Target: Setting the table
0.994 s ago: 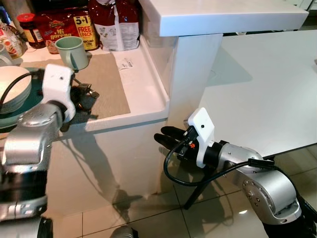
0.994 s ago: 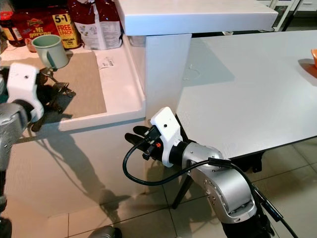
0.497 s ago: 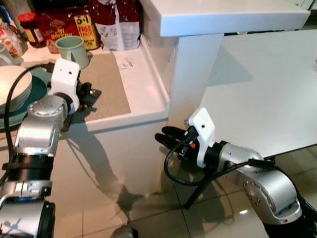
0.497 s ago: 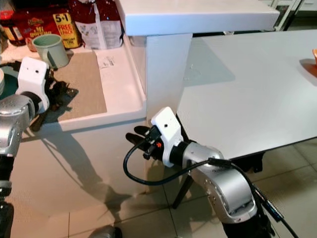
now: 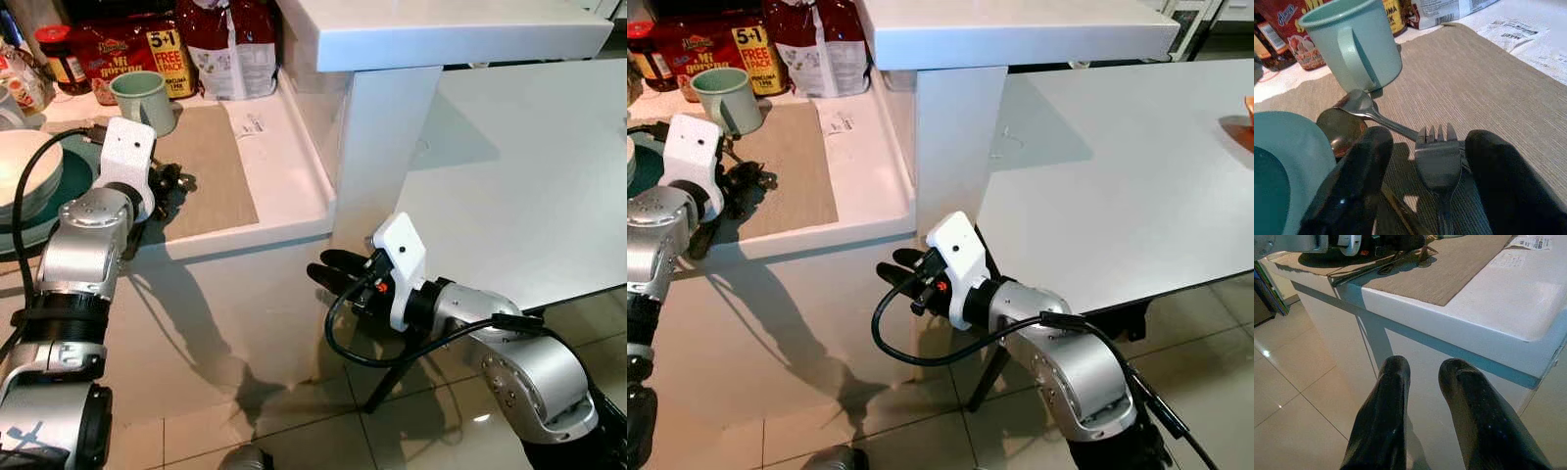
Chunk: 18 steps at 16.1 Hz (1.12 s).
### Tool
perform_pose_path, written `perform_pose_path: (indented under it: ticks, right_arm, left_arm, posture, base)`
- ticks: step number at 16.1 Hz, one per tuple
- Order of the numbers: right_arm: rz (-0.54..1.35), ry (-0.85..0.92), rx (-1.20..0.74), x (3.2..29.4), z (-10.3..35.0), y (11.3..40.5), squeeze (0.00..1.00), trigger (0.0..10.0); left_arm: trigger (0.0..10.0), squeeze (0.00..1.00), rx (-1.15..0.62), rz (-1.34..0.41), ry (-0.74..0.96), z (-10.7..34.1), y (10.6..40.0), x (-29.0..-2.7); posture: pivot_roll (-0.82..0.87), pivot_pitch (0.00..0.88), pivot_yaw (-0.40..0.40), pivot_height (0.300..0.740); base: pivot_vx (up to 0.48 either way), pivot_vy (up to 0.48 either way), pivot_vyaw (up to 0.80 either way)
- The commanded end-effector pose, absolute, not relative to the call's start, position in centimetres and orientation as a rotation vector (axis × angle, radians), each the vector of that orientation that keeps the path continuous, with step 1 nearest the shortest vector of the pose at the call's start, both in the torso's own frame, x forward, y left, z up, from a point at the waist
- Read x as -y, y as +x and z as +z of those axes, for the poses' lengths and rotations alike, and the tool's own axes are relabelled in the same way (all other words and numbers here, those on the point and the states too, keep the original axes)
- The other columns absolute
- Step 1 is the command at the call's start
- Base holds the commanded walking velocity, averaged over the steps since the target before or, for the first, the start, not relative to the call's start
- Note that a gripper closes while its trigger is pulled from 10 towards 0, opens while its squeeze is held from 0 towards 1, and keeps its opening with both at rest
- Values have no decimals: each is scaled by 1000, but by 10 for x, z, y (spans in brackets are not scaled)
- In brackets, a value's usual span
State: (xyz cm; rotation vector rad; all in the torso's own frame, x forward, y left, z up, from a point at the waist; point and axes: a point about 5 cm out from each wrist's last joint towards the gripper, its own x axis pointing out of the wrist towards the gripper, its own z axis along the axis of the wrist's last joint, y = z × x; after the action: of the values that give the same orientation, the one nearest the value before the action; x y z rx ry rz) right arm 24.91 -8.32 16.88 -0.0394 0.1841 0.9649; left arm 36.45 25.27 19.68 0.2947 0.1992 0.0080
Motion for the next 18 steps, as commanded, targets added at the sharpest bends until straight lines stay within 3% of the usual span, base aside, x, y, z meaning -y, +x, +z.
perform_pose_path:
  ticks: [1,2,3,4,5,6,15,16,17,18]
  right_arm:
    - [975,-43,-186,84,169,247,0,10000]
    - [976,-44,-187,84,169,247,0,10000]
    - [977,-44,-188,84,169,247,0,10000]
    - [977,-44,-190,84,169,247,0,10000]
    - [978,-45,-190,85,169,247,0,10000]
    - [979,-46,-191,85,169,247,0,10000]
    - [998,-53,-199,84,169,245,0,10000]
    - [999,-54,-198,84,169,246,0,10000]
    - [1000,-56,-197,84,169,246,0,10000]
    - [1000,-58,-197,84,169,246,0,10000]
  left_arm:
    - [10000,1000,-190,23,277,197,370,-253]
    - [10000,1000,-194,38,277,196,373,-255]
    - [10000,710,-197,25,250,194,375,-254]
    - [10000,255,-204,13,246,191,376,-251]
    - [10000,78,-211,9,241,190,377,-251]
    - [10000,0,-230,17,251,185,379,-251]
    - [10000,0,-291,55,199,169,382,-256]
    - [6078,0,-306,44,184,167,382,-256]
    - [275,0,-319,32,162,166,382,-255]
    - [0,0,-333,26,158,165,382,-255]
  posture:
    - [34,73,-15,740]
    - [33,73,-15,740]
    - [33,73,-16,740]
    - [33,73,-16,740]
    - [31,74,-16,740]
    - [31,74,-17,740]
    - [28,73,-21,740]
    - [28,73,-21,740]
    - [28,73,-21,740]
    - [28,72,-21,740]
  base:
    - [0,0,0]
    - [0,0,0]
    - [0,0,0]
    - [0,0,0]
    - [0,0,0]
    - [0,0,0]
    - [0,0,0]
    - [0,0,0]
    - [0,0,0]
    - [0,0,0]
